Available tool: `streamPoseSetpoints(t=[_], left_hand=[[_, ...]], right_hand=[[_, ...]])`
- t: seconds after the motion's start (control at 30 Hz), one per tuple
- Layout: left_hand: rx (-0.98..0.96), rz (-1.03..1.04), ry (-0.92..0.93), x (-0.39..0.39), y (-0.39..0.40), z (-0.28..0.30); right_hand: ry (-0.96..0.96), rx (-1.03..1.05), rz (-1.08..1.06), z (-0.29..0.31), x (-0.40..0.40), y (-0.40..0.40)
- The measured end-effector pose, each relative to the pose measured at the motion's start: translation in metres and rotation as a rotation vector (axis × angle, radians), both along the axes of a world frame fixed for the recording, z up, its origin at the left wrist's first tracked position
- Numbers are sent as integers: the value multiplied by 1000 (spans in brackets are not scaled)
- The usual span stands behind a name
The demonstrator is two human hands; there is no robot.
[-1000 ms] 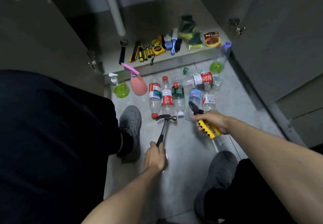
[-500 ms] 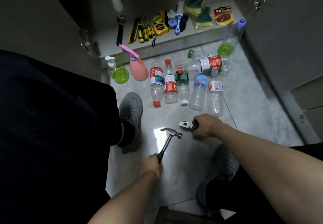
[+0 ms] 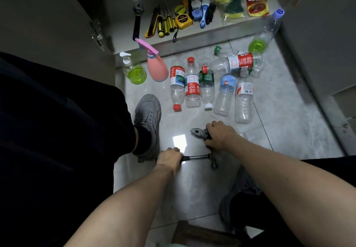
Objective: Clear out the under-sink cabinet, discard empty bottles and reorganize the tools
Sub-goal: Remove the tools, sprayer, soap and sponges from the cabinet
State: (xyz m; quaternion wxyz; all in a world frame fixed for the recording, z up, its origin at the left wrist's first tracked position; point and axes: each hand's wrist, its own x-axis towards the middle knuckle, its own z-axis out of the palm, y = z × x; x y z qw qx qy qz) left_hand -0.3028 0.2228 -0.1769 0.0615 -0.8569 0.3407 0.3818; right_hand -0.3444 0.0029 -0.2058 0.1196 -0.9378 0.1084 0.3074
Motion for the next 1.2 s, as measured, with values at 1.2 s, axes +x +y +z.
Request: streamPoseSetpoints(t=[1.2], left_hand=[[-77,-53,-430,363,-132,193]], right_hand=[[-362,188,-312,208,298,-88]])
